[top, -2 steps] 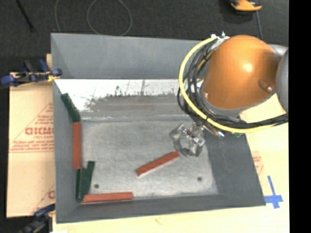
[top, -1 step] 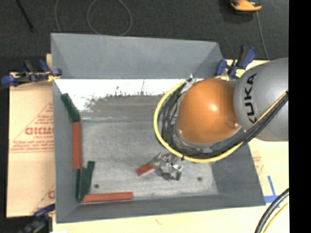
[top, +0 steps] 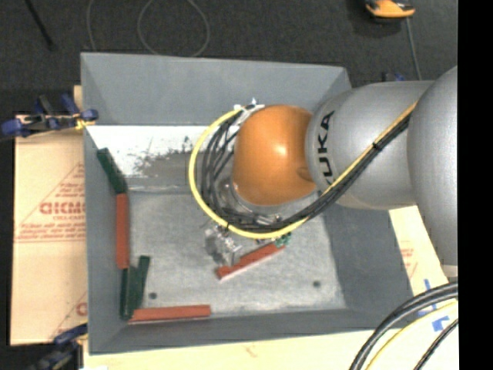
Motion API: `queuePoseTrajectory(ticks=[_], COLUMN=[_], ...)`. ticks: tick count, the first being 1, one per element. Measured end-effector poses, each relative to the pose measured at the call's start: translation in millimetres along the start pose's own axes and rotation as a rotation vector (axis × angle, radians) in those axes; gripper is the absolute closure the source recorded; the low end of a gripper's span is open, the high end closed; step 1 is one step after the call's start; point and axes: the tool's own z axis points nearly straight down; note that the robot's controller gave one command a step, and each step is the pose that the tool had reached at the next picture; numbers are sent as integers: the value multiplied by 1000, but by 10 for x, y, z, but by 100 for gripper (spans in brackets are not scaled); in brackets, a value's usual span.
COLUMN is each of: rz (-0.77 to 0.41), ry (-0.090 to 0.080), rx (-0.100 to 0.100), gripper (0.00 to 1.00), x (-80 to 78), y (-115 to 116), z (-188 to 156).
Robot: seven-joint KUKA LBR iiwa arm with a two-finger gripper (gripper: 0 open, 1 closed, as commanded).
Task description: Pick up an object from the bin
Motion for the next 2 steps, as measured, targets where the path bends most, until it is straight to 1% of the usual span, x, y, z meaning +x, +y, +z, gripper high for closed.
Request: queuePoseTrajectory(ticks=[1, 2], rz=[1, -71], ry=[0, 10], rx=[2, 2], gripper=[0, 0], x=[8, 416], y=[-18, -507], z=[-8, 662])
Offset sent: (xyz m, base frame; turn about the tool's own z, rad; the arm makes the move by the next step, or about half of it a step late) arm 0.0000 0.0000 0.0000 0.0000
